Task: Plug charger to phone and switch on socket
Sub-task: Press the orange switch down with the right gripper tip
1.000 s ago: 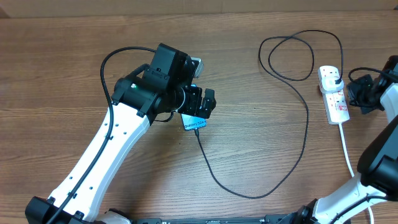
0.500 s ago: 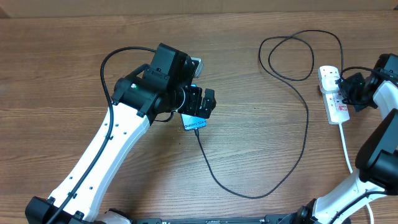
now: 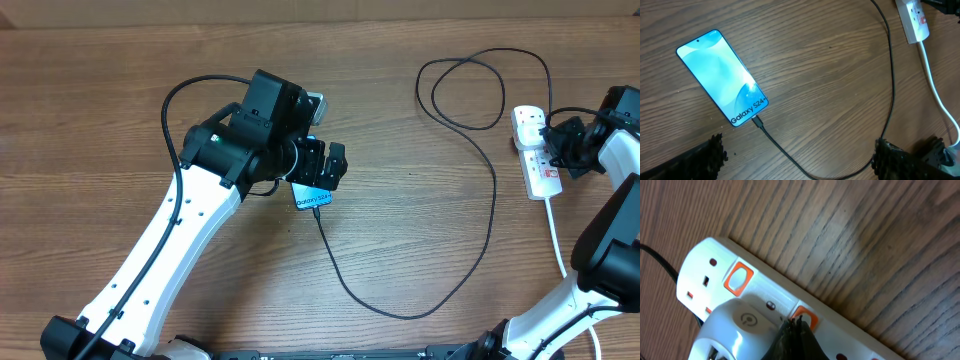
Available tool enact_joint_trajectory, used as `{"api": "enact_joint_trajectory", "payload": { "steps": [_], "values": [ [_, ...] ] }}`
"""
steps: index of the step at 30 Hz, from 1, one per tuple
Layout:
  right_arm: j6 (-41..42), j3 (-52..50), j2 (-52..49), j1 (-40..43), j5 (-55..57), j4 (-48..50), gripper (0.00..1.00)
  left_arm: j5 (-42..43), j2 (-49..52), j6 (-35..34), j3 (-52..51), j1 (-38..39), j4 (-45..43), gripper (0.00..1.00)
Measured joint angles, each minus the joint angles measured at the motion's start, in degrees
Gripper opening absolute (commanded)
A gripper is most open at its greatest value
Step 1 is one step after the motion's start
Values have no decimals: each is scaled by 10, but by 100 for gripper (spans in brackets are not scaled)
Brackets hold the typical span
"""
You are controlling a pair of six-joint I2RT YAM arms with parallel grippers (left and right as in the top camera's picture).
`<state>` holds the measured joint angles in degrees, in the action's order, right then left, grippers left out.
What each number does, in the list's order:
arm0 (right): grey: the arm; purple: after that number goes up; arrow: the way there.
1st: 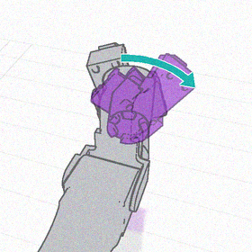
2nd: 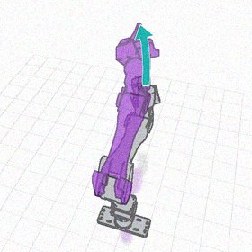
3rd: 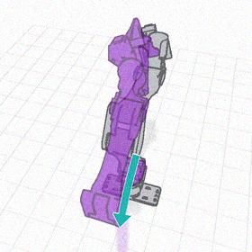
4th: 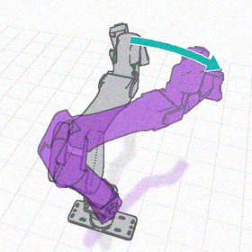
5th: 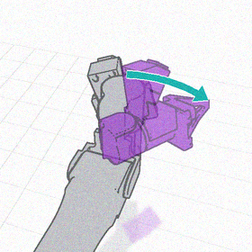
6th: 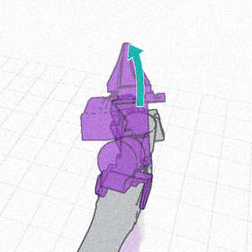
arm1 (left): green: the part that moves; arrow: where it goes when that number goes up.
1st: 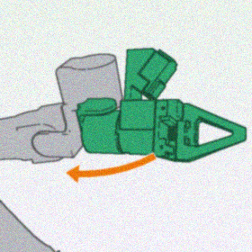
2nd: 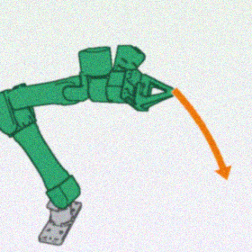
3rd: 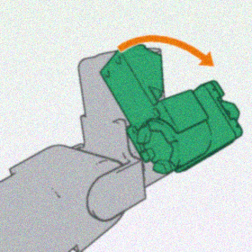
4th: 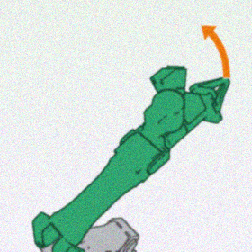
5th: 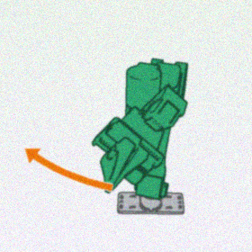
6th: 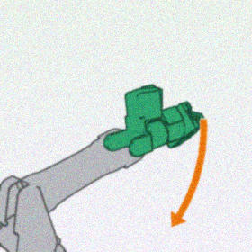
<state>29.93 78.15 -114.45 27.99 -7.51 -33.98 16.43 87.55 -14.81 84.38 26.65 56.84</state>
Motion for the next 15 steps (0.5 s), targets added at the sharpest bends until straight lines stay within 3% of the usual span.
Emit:
{"api": "enact_joint_trajectory", "payload": {
  "steps": [15],
  "values": [
    [-13, 0, -2, 0, 3, 6, 4, 0, 0, 0, 0, 0, 0, 100]
  ]
}}
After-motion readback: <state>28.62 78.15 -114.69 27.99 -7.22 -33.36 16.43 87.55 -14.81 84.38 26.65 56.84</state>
